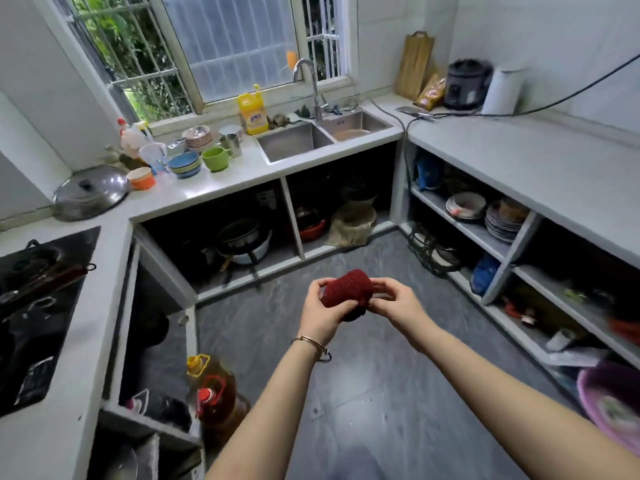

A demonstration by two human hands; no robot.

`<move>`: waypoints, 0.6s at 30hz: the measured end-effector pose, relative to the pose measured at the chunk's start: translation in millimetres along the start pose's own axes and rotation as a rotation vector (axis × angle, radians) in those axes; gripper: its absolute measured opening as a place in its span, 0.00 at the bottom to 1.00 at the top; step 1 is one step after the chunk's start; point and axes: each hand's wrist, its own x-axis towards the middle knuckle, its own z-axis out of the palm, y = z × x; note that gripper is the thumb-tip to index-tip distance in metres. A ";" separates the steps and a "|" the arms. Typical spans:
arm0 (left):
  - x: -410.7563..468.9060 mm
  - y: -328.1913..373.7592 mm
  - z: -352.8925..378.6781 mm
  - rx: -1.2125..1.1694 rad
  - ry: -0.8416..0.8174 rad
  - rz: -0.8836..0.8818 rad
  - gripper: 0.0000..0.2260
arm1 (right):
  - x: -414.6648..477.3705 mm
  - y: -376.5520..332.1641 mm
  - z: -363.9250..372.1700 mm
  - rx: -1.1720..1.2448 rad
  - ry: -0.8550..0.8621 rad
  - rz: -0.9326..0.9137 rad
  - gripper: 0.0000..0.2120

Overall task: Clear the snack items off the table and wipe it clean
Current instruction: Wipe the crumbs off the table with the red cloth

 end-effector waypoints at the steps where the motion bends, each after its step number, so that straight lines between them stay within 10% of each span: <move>1: 10.9 1.5 8.1 0.000 -0.019 -0.002 0.23 | 8.2 -1.0 -7.6 -0.010 0.019 0.001 0.17; 18: 270.7 52.8 161.9 0.122 -0.497 0.076 0.25 | 193.5 -37.7 -134.1 0.033 0.536 0.066 0.18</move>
